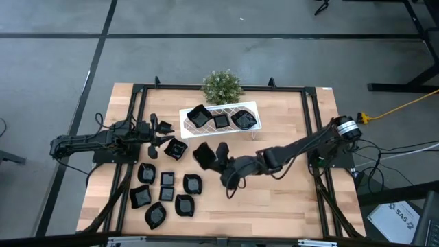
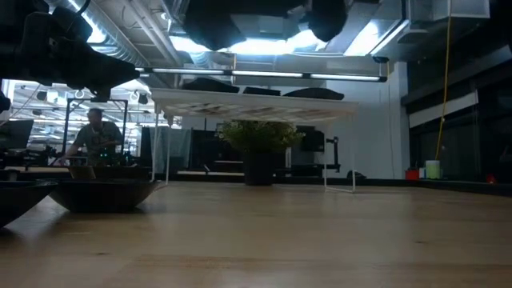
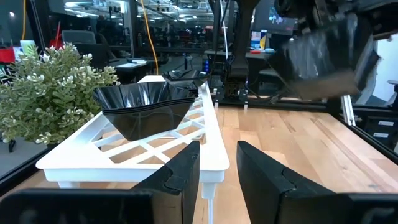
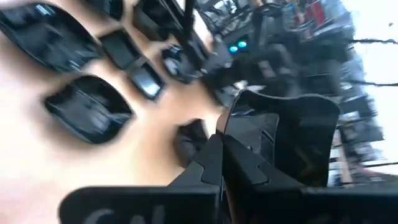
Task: Pick & Place Mini shaped plates
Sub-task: Stack the distorted square plate on top of the distorted square plate on the shelf
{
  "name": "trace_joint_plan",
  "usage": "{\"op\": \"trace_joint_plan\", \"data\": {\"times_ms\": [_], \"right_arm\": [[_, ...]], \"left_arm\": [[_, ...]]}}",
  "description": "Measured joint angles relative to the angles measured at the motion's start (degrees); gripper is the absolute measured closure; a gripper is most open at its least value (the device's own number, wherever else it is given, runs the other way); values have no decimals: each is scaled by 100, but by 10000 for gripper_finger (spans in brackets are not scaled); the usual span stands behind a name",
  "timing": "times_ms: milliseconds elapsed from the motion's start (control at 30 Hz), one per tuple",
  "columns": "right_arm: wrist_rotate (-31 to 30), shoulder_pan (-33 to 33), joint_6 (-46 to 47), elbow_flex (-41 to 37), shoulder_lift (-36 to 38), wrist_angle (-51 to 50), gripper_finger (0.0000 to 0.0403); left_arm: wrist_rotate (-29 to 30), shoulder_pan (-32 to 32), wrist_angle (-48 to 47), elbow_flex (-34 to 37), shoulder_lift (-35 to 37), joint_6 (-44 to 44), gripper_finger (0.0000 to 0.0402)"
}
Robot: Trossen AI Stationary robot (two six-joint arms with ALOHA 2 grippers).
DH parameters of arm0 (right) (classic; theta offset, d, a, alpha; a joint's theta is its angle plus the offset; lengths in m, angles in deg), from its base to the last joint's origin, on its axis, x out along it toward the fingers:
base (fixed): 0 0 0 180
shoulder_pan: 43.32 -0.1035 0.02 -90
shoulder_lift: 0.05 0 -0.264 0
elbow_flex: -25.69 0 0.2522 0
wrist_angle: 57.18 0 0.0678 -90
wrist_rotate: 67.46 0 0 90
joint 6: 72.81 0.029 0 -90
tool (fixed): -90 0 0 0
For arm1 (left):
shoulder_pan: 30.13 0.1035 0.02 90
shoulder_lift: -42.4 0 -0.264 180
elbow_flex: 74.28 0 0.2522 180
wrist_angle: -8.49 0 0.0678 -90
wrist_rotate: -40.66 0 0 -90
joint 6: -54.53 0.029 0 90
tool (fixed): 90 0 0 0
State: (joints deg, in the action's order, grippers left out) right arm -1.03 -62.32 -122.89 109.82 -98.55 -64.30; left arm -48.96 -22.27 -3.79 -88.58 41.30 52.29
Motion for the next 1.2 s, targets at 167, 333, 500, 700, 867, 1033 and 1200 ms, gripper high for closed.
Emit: {"op": "trace_joint_plan", "data": {"times_ms": [167, 333, 500, 700, 867, 1033, 1200], "right_arm": [[-353, 250, -969, 0, 138, 178, 396], [-448, 583, -1666, 2, 267, 308, 396], [-677, 978, -2274, 2, 278, 377, 395], [-689, 1462, -3039, 2, 286, 379, 395], [-521, 1797, -3143, 2, 286, 300, 395], [135, 1969, -3106, 2, 286, 116, 397], [409, 1975, -2869, 2, 286, -119, 397]], "left_arm": [[0, 0, 0, 0, -2, 0, 302], [2, 2, 0, 0, 0, 0, 302], [0, 0, 2, 2, -2, 0, 302], [0, 2, 0, 2, -2, 0, 302], [1, 1, 0, 1, 0, 0, 302], [2, 0, 0, 2, -2, 0, 302], [2, 0, 0, 0, -2, 0, 302]]}}
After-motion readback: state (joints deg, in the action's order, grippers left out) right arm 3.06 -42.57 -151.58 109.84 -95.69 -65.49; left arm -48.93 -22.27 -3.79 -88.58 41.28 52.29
